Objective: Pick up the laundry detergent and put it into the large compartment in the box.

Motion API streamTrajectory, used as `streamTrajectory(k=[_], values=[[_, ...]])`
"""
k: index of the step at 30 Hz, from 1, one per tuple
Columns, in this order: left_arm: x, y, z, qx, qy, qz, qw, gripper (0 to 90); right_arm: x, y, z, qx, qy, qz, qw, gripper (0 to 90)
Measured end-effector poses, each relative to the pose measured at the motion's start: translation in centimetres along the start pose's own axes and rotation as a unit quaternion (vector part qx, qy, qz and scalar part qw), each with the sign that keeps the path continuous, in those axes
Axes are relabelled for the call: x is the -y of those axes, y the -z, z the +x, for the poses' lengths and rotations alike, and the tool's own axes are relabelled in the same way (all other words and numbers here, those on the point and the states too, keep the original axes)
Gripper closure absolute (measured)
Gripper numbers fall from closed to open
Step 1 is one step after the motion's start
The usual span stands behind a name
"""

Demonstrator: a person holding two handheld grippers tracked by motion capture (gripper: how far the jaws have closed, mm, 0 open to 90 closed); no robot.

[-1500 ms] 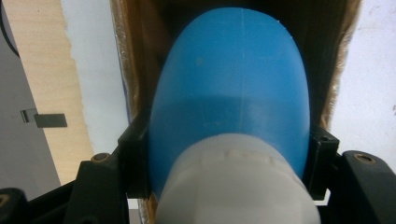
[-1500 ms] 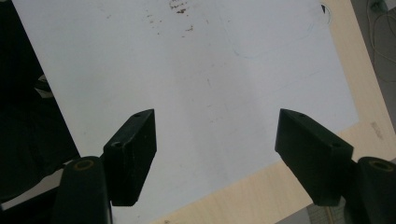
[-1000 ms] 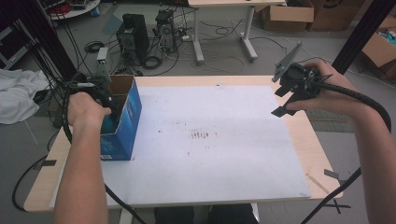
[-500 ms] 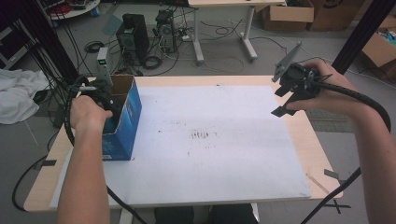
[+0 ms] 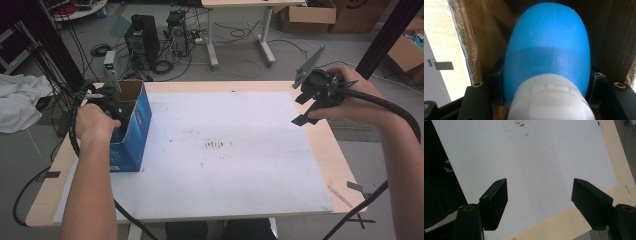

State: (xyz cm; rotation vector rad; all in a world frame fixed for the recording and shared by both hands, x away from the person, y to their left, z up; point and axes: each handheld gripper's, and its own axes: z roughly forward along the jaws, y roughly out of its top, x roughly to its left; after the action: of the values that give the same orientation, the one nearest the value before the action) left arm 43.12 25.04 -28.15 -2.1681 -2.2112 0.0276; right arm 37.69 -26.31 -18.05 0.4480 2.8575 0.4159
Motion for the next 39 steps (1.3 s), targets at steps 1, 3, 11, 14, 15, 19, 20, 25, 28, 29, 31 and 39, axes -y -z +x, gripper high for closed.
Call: streamTrajectory(k=[1, 3, 11, 14, 15, 19, 20, 25, 28, 29, 31, 39], values=[[0.00, -0.01, -0.04, 0.000, 0.000, 0.000, 1.0000, 37.3, 0.02, 0.02, 0.01, 0.000, 0.000, 0.000, 1.0000, 29.1], [-0.01, -0.01, -0.08, -0.001, -0.001, 0.001, 1.0000, 37.3, 0.04, 0.06, 0.03, 0.000, 0.000, 0.000, 1.0000, 29.1], [-0.04, -0.02, -0.09, -0.002, -0.001, 0.000, 1.0000, 37.1, 0.15, 0.07, 0.05, -0.001, -0.001, 0.001, 1.0000, 29.1], [0.00, -0.02, -0.01, -0.002, 0.000, 0.000, 1.0000, 37.1, 0.18, 0.04, 0.06, -0.001, -0.001, 0.002, 1.0000, 29.1], [0.00, -0.01, 0.00, -0.001, -0.001, 0.000, 1.0000, 37.1, 0.18, 0.03, 0.06, 0.000, -0.001, 0.002, 1.0000, 29.1], [0.03, -0.02, 0.05, 0.000, 0.000, -0.003, 1.0000, 37.0, 0.16, 0.10, 0.05, 0.000, -0.001, 0.001, 1.0000, 29.1], [0.03, -0.02, 0.05, -0.001, -0.001, -0.003, 1.0000, 37.0, 0.15, 0.13, 0.06, 0.000, -0.001, 0.000, 1.0000, 29.1], [0.01, -0.02, -0.16, -0.006, -0.004, -0.001, 1.0000, 36.6, 0.09, 0.18, 0.10, -0.001, 0.000, 0.001, 1.0000, 29.1], [-0.01, 0.00, -0.24, -0.010, -0.006, 0.000, 0.9999, 35.2, 0.11, 0.24, 0.12, -0.001, 0.000, 0.000, 1.0000, 29.1], [-0.02, 0.02, -0.26, -0.011, -0.006, 0.002, 0.9999, 35.3, 0.13, 0.27, 0.10, 0.000, 0.000, -0.001, 1.0000, 29.1], [-0.04, 0.08, -0.29, -0.012, -0.006, 0.003, 0.9999, 35.6, 0.16, 0.31, 0.10, 0.000, -0.001, 0.000, 1.0000, 29.1], [0.11, 0.64, -0.40, -0.009, -0.009, -0.004, 0.9999, 31.2, 0.19, 0.53, 0.16, 0.001, -0.001, -0.001, 1.0000, 29.1]])
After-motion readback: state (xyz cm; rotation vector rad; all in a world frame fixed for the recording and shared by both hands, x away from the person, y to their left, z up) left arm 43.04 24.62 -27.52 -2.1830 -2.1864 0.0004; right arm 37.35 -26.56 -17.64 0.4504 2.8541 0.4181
